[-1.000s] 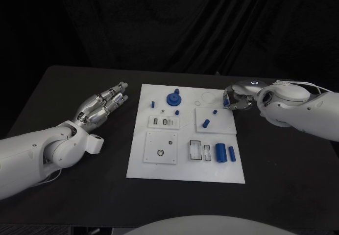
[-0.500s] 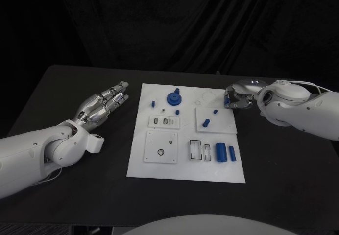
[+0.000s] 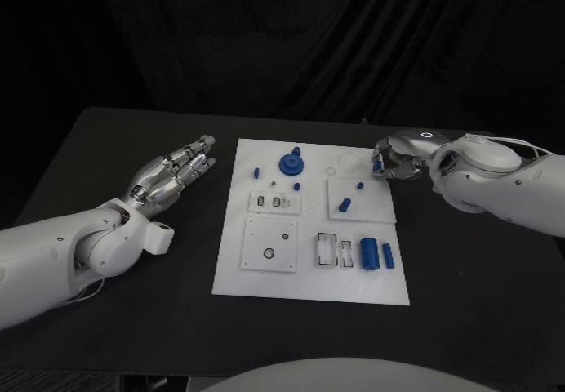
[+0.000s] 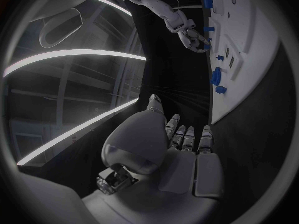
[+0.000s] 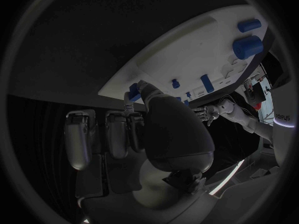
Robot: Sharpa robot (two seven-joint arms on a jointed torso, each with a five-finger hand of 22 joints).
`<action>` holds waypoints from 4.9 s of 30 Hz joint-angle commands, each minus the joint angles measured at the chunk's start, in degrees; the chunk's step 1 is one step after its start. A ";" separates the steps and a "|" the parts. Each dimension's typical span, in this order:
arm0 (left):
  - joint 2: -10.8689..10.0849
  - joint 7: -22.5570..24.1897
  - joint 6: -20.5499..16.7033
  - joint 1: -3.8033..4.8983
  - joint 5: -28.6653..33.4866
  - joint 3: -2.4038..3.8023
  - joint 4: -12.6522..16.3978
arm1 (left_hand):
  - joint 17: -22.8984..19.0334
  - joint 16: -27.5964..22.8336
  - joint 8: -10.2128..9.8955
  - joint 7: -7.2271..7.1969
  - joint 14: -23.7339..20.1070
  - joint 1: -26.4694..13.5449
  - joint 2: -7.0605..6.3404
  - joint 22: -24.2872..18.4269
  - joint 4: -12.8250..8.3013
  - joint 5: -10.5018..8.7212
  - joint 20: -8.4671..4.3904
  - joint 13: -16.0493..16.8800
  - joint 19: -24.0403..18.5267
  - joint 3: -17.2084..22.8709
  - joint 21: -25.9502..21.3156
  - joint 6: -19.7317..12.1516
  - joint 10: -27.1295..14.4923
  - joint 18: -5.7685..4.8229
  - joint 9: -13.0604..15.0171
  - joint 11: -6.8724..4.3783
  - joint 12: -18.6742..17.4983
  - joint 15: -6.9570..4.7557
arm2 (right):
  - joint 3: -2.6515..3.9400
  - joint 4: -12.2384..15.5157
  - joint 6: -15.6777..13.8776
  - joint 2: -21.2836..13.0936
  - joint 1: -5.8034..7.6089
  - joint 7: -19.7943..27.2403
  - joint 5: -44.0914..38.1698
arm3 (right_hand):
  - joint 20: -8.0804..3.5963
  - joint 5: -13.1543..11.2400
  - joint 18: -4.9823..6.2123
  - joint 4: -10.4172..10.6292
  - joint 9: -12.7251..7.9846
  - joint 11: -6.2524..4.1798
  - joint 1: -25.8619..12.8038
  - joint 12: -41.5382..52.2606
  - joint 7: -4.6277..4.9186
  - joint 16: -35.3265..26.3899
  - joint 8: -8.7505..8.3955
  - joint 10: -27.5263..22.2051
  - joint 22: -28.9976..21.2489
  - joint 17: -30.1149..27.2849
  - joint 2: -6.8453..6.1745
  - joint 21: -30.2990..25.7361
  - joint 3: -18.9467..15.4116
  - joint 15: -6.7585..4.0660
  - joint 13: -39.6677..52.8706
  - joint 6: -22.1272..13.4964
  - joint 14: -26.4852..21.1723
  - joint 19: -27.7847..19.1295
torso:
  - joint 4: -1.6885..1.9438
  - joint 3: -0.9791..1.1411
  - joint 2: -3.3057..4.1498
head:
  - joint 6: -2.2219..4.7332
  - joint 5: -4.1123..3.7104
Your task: Assemble the parts on the task board
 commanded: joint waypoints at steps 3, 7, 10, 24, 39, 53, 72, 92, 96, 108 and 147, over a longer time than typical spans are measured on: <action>0.07 9.43 0.92 -0.08 -0.11 0.05 0.02 | -0.10 -0.21 -0.06 0.60 -0.03 0.61 -0.14 -0.09 -0.19 0.23 0.38 0.05 0.07 0.08 -0.20 0.01 -0.02 1.02 -0.02 0.31 -0.09 0.60 | 0.06 3.52 -3.35 -0.37 1.26 0.21 -0.33 | -0.40 0.13 -0.45 -0.47 0.08 -0.38 0.35 0.15 -0.09 0.17 0.18 5.96 15.09 15.10 0.51 0.15 -0.03 -0.28 15.08 0.56 6.05 6.16 | -0.01 0.02 0.03 | -0.03 0.01; 0.19 9.37 0.96 -0.08 -0.11 0.05 -0.03 | -0.10 -0.21 -0.05 0.65 -0.03 0.65 -0.14 -0.09 -0.25 0.23 0.41 0.06 0.07 0.10 -0.20 0.01 0.00 1.02 -0.02 0.34 -0.08 0.63 | 0.07 7.94 -3.15 -0.15 2.63 -0.02 -0.33 | -0.41 0.12 -0.45 -0.54 0.04 -0.34 0.37 0.15 -0.02 0.17 0.18 5.96 15.09 15.10 0.44 0.15 -0.04 -0.27 15.08 0.76 6.05 6.16 | -0.08 0.02 -0.01 | -0.10 0.01; 0.28 9.32 0.99 -0.08 -0.11 0.05 -0.06 | -0.10 -0.21 -0.05 0.65 -0.03 0.65 -0.14 -0.09 -0.25 0.23 0.41 0.06 0.07 0.10 -0.20 0.01 0.00 1.02 -0.02 0.34 -0.08 0.63 | 0.08 10.50 -2.37 0.83 3.19 0.02 -0.33 | -0.40 0.12 -0.45 -0.57 0.01 -0.31 0.37 0.15 0.03 0.17 0.16 5.96 15.09 15.10 0.41 0.15 -0.05 -0.25 15.08 0.86 6.05 6.16 | -0.12 -0.06 -0.03 | -0.18 -0.03; 1.01 9.13 1.19 -0.08 -0.11 0.05 -0.27 | -0.10 -0.21 -0.05 0.71 -0.03 0.70 -0.13 -0.09 -0.31 0.23 0.45 0.06 0.07 0.13 -0.20 0.01 0.00 1.02 -0.02 0.37 -0.08 0.67 | 0.08 11.38 2.53 10.78 1.89 0.49 -0.33 | -0.27 0.13 -0.45 -0.88 -0.45 0.09 0.24 0.15 0.43 0.17 -0.41 5.96 15.09 15.10 0.05 0.15 -0.12 0.02 15.08 1.66 6.05 6.16 | 0.08 -0.09 -0.05 | -0.12 0.03; 1.31 8.95 1.39 -0.08 -0.11 0.06 -0.27 | -0.10 -0.21 -0.02 0.85 -0.03 0.82 -0.08 -0.09 -0.49 0.23 0.52 0.05 0.07 0.22 -0.20 0.13 -0.01 1.02 0.00 0.42 -0.09 0.72 | 0.08 8.77 6.83 15.40 -0.11 -1.54 -0.33 | 0.19 0.15 -0.45 -1.27 -1.34 0.78 -0.06 0.15 0.98 0.17 -1.92 5.96 15.09 15.10 -0.29 0.15 -0.13 0.60 15.08 1.94 6.05 6.16 | 0.10 -0.05 0.08 | -0.81 -0.11; 1.37 8.64 1.82 -0.09 -0.11 0.06 -0.19 | -0.10 -0.21 -0.02 0.90 -0.03 0.86 -0.07 -0.09 -0.54 0.23 0.53 0.06 0.07 0.25 -0.20 0.13 0.00 1.02 0.00 0.43 -0.08 0.73 | 0.08 8.64 6.38 15.71 -0.36 -2.48 -2.01 | 0.47 0.15 -0.45 -1.77 -1.75 1.05 0.10 0.15 1.21 0.17 -2.62 5.96 15.09 15.10 -0.37 0.15 0.03 0.88 15.08 2.24 6.05 6.16 | -0.07 0.07 0.09 | -1.09 -0.04; 1.52 8.39 2.35 -0.15 -0.11 0.06 -0.68 | -0.10 -0.21 -0.03 0.97 -0.03 0.95 -0.02 -0.09 -0.68 0.23 0.57 0.07 0.07 0.33 -0.20 0.05 0.04 1.02 0.00 0.53 -0.07 0.80 | 0.08 8.64 6.64 14.75 -0.54 -3.48 -2.95 | 0.58 0.16 -0.45 -2.08 -1.95 1.10 0.21 0.15 1.28 0.17 -3.02 5.96 15.09 15.10 -0.43 0.15 0.12 0.94 15.08 2.30 6.05 6.16 | 0.05 -0.04 -0.03 | -1.52 0.13; 1.75 8.38 2.61 -0.23 -0.11 0.06 -1.08 | -0.10 -0.21 -0.04 1.04 -0.03 1.04 0.14 -0.09 -0.83 0.24 0.64 0.06 0.07 0.46 -0.20 -0.05 0.02 1.01 -0.02 0.62 -0.08 0.89 | 0.08 6.99 8.44 15.61 -1.85 -3.12 -2.96 | 0.86 0.16 -0.45 -2.36 -3.40 1.31 -0.99 0.15 1.77 0.17 -6.19 5.96 15.09 15.10 -0.55 0.15 0.09 1.11 15.08 0.65 6.05 6.16 | -0.03 -0.05 -0.05 | -1.82 0.32; 1.78 8.38 2.67 -0.25 -0.11 0.06 -1.20 | -0.10 -0.21 -0.04 1.04 -0.03 1.04 0.14 -0.09 -0.83 0.24 0.64 0.06 0.07 0.46 -0.20 -0.05 0.02 1.01 -0.02 0.62 -0.08 0.89 | 0.08 6.88 8.35 15.61 -1.93 -3.20 -2.96 | 1.03 0.16 -0.45 -2.40 -4.80 1.50 -1.78 0.15 2.06 0.17 -9.06 5.96 15.09 15.10 -0.77 0.15 0.16 1.30 15.08 -0.41 6.05 6.16 | 0.01 -0.05 -0.06 | -1.91 0.36; 1.83 8.38 2.80 -0.34 -0.11 0.06 -1.44 | -0.10 -0.21 -0.06 1.08 -0.03 1.08 0.22 -0.09 -0.93 0.23 0.69 0.04 0.07 0.54 -0.20 -0.18 -0.05 1.00 -0.03 0.66 -0.10 0.94 | 0.08 6.98 7.66 15.30 -2.03 -2.85 -2.96 | 1.36 0.08 -0.45 -1.56 -7.93 1.82 -4.27 0.15 2.43 0.17 -16.53 5.96 15.09 15.10 -2.33 0.15 -1.00 1.61 15.08 -3.93 6.05 6.16 | 0.00 -0.02 0.05 | -1.98 0.36; 1.27 9.76 -17.99 5.07 -18.34 0.07 -1.30 | 9.81 28.69 0.91 2.71 28.48 1.39 -1.10 10.20 1.04 0.17 7.63 11.71 30.62 -2.26 20.78 8.75 31.97 1.01 0.79 7.85 5.78 8.10 | 0.07 16.43 -13.74 -1.30 5.79 -1.62 -2.97 | 1.16 0.15 -0.45 2.45 5.59 1.70 -4.17 0.15 2.33 0.17 2.62 5.96 15.09 15.10 -2.48 0.15 -3.66 1.47 15.08 -19.04 6.05 6.16 | -0.04 0.88 -1.01 | 2.71 1.39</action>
